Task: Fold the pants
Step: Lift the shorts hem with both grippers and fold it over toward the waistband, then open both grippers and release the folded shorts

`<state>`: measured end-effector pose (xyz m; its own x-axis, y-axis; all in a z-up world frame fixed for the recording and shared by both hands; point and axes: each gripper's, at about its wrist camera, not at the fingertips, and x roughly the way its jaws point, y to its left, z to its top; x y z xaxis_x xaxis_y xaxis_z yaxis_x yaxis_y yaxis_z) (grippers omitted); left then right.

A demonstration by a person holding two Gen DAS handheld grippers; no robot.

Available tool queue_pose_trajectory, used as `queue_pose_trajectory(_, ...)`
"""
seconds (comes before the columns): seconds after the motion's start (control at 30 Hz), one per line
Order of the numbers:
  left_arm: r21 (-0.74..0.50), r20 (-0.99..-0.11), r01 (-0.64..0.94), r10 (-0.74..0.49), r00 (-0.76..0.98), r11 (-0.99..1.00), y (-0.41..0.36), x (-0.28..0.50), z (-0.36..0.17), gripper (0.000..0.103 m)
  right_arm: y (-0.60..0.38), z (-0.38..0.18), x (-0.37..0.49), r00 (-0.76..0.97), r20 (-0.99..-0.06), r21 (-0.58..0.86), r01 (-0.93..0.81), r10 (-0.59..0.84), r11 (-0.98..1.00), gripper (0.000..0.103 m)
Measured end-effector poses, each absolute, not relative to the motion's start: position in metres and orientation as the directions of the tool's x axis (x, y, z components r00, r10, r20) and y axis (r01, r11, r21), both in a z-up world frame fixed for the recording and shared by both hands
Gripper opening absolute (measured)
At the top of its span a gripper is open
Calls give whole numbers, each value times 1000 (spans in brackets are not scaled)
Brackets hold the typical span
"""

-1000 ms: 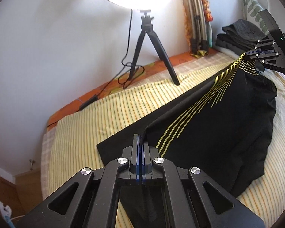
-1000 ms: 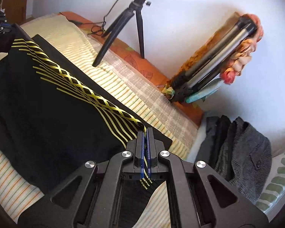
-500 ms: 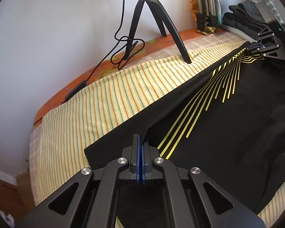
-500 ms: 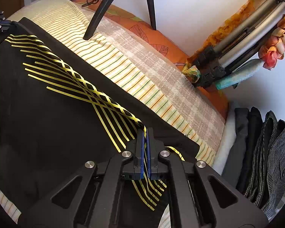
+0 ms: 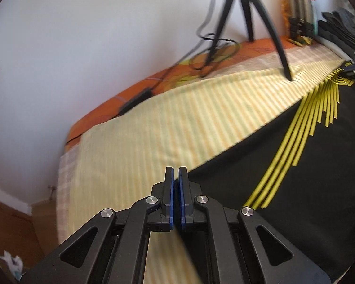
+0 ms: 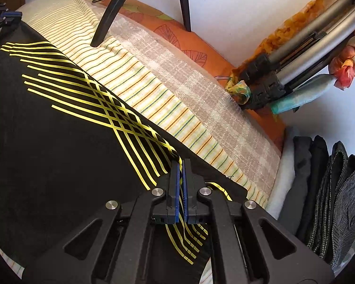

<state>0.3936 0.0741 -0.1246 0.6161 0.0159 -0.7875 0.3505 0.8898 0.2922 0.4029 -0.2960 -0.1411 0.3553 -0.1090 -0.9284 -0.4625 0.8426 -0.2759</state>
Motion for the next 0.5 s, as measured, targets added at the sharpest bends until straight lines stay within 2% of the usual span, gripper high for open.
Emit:
queue_pose_trajectory(0.2,276,-767,282,34,640,919,108,384,-106,5,-297,-142,406,350,-929,-278,-460,-116,843,2)
queue_pose_trajectory(0.43,260,-751,313,-13,661,913,102,347,-83,5,-296,-146,415,358,-916,-342,-453,-183,823,3)
queue_pose_trajectory(0.47,255,-747,323,-27,664,912,99,342,-79,5,-296,-145,414,367,-909,-358,-450,-197,818,10)
queue_pose_trajectory(0.5,245,-743,335,-45,667,910,95,333,-74,5,-298,-142,413,379,-900,-379,-439,-215,815,24)
